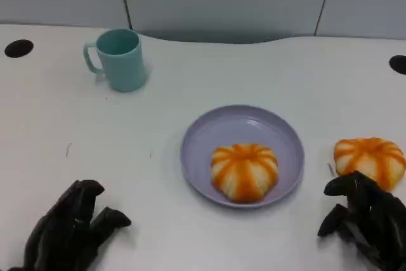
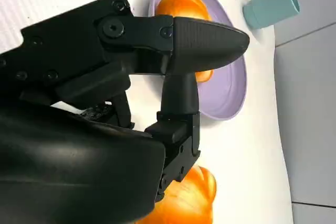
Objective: Grasp the bread from the table and place it into the plate.
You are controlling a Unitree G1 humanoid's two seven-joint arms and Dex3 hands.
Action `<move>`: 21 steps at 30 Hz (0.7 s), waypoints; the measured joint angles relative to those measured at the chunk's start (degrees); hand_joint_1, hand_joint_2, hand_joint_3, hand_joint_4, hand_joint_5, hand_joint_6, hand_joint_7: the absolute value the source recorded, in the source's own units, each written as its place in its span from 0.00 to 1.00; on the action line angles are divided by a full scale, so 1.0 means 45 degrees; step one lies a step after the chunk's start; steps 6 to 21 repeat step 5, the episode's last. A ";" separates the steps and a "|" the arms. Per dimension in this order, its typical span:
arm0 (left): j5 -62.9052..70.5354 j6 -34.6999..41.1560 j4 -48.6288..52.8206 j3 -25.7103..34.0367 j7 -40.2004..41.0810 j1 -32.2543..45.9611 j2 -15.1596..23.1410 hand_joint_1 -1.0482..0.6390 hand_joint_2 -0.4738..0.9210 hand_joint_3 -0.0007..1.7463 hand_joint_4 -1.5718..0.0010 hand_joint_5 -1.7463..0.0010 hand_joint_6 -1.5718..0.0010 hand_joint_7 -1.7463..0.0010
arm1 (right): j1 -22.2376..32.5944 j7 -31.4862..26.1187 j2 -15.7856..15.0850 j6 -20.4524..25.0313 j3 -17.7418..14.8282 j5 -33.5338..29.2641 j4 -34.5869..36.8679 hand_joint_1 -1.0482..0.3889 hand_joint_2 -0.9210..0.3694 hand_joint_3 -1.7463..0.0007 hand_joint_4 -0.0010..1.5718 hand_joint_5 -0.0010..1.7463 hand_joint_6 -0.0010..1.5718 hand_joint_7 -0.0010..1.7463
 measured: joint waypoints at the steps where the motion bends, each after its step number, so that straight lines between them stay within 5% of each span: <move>1: 0.0000 0.0007 0.0034 0.0029 0.0038 -0.0063 -0.0011 0.34 1.00 0.23 0.72 0.00 0.86 0.00 | -0.0014 0.0003 0.0000 0.0000 -0.0006 0.0009 0.0018 0.50 0.00 0.66 0.40 1.00 0.25 0.97; 21: 0.0002 0.0002 0.0071 0.0155 0.0227 -0.0197 -0.0057 0.34 1.00 0.23 0.70 0.00 0.85 0.00 | -0.0082 0.0301 -0.0135 -0.0189 -0.0003 0.0016 0.0218 0.50 0.00 0.65 0.40 1.00 0.24 0.97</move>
